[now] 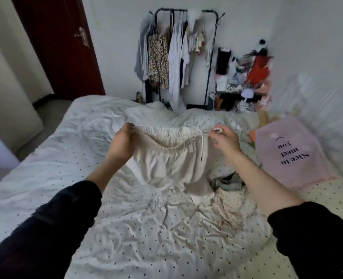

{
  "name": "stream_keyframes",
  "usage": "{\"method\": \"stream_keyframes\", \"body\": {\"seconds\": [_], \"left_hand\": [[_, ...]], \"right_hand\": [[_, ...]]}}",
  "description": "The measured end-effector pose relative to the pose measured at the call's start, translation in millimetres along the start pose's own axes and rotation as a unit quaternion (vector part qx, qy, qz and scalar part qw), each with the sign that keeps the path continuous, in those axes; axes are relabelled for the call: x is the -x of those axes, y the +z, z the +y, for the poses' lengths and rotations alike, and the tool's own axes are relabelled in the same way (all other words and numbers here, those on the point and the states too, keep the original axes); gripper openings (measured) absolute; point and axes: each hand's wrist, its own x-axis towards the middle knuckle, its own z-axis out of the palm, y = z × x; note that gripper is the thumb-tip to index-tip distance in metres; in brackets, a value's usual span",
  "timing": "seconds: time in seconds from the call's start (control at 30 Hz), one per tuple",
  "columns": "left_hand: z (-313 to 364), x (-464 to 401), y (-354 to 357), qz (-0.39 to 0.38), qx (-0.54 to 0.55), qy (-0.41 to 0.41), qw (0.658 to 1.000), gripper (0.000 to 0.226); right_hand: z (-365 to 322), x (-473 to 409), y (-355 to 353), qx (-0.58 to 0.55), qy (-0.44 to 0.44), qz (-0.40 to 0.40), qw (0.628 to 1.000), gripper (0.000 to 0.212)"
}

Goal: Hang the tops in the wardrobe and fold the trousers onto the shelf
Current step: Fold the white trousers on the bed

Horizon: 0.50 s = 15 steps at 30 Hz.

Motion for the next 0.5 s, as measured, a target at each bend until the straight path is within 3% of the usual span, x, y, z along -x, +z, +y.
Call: {"method": "stream_keyframes", "body": {"seconds": [0.1,0.27,0.37,0.5], "left_hand": [[36.6,-45.4,-50.3,0.040,0.025,0.018,0.999,0.036],[94.0,-84.3,-122.2,0.061,0.039,0.050,0.996,0.033],[110.1,-102.7,-147.9,0.049,0.047,0.101,0.993,0.006],[132.8,-123.9,-170.2,0.101,0.062,0.130,0.985,0.033]], "right_hand": [[-62.7,-14.0,-2.3,0.033,-0.053,0.011,0.998,0.050],[-141.9,-20.2,-15.8,0.179,-0.139,0.170,0.959,0.023],[-174.7,-19.4,-31.6,0.226,-0.162,0.198,0.940,0.020],[-217.8,-32.5,-51.8,0.220,-0.211,0.226,0.925,0.017]]}}
